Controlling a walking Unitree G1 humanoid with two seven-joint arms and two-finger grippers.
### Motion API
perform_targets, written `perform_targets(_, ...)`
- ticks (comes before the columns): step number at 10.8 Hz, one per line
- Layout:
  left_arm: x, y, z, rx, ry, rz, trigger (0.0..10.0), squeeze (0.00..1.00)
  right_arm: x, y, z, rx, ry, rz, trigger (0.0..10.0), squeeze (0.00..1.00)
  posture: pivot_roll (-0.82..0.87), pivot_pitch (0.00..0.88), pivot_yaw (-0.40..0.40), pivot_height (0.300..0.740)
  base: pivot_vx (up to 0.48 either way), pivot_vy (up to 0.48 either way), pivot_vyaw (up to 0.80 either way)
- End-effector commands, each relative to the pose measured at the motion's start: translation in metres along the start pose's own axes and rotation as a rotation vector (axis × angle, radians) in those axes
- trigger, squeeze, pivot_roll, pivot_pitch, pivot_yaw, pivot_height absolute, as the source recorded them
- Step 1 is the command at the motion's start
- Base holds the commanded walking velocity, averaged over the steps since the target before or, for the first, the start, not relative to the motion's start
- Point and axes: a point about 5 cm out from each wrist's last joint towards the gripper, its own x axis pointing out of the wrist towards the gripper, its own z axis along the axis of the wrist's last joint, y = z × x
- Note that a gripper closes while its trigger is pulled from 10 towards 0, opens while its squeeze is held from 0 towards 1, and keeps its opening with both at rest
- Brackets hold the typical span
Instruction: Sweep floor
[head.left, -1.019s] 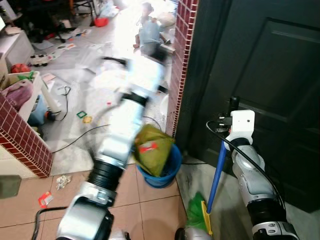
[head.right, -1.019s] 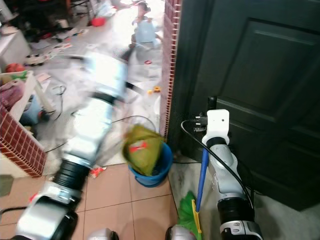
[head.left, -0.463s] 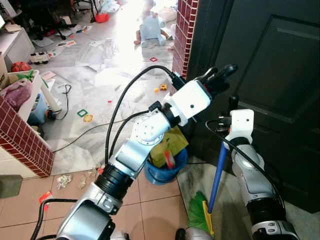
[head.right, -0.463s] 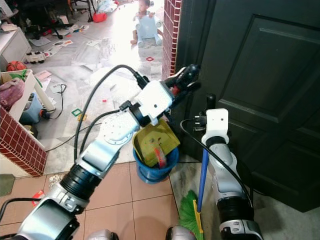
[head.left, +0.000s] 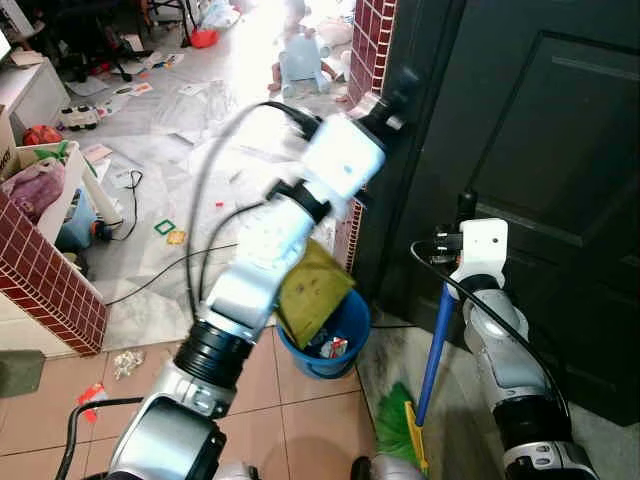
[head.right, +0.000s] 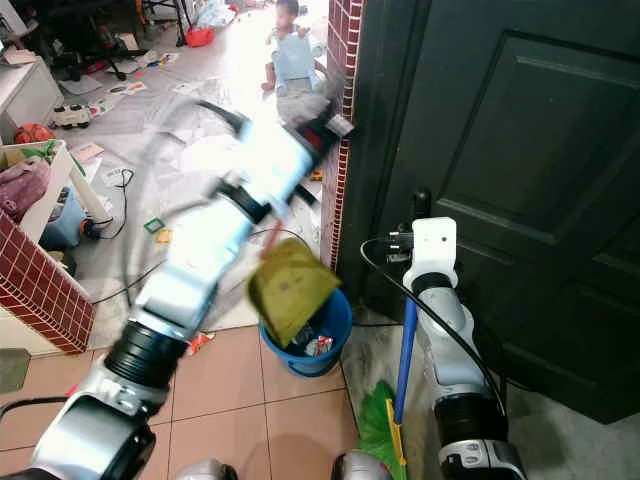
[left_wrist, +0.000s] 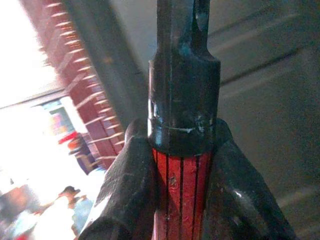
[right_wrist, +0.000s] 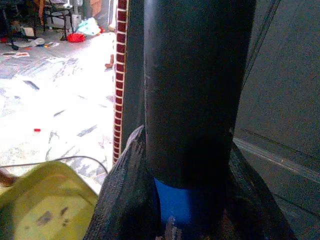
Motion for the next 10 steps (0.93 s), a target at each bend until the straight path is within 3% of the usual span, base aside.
perform_targets(1, 0.007, 0.024, 0.035, 0.063, -0.134, 0.100, 10.0, 0.00, 0.006, 0.000, 0.010, -0.014, -0.041, -0.002, 10.0, 0.00, -0.11, 0.000, -0.002, 0.740, 0.000, 0.000, 0.00)
perform_targets(2, 0.007, 0.039, 0.042, 0.064, -0.155, 0.179, 10.0, 0.00, 0.006, 0.001, 0.010, -0.014, -0.039, 0.003, 10.0, 0.00, -0.10, 0.000, -0.009, 0.740, 0.000, 0.000, 0.00)
perform_targets(3, 0.004, 0.069, 0.052, 0.067, -0.171, 0.354, 10.0, 0.00, 0.007, 0.002, 0.010, -0.015, -0.039, 0.008, 10.0, 0.00, -0.10, 0.000, -0.009, 0.740, 0.000, 0.000, 0.00)
perform_targets(5, -0.004, 0.094, 0.051, 0.102, -0.148, 0.450, 10.0, 0.00, 0.008, 0.003, 0.009, -0.014, -0.036, 0.012, 10.0, 0.00, -0.09, 0.000, -0.012, 0.740, 0.000, 0.000, 0.00)
perform_targets(7, -0.026, 0.111, 0.013, 0.124, 0.006, 0.515, 10.0, 0.00, 0.007, 0.005, 0.007, -0.013, -0.034, 0.017, 10.0, 0.00, -0.09, 0.000, -0.007, 0.740, 0.000, 0.000, 0.00)
perform_targets(8, -0.041, 0.116, -0.005, 0.057, 0.067, 0.586, 10.0, 0.00, 0.006, 0.005, 0.006, -0.009, -0.033, 0.015, 10.0, 0.00, -0.09, 0.000, -0.005, 0.740, 0.000, 0.000, 0.00)
perform_targets(9, -0.055, 0.114, -0.025, 0.090, 0.149, 0.606, 10.0, 0.00, 0.005, 0.004, 0.005, -0.006, -0.029, 0.012, 10.0, 0.00, -0.09, 0.000, -0.005, 0.740, 0.000, 0.000, 0.00)
perform_targets(10, -0.060, 0.108, -0.036, 0.080, 0.184, 0.602, 10.0, 0.00, 0.004, 0.004, 0.005, -0.006, -0.029, 0.012, 10.0, 0.00, -0.09, 0.000, -0.006, 0.740, 0.000, 0.000, 0.00)
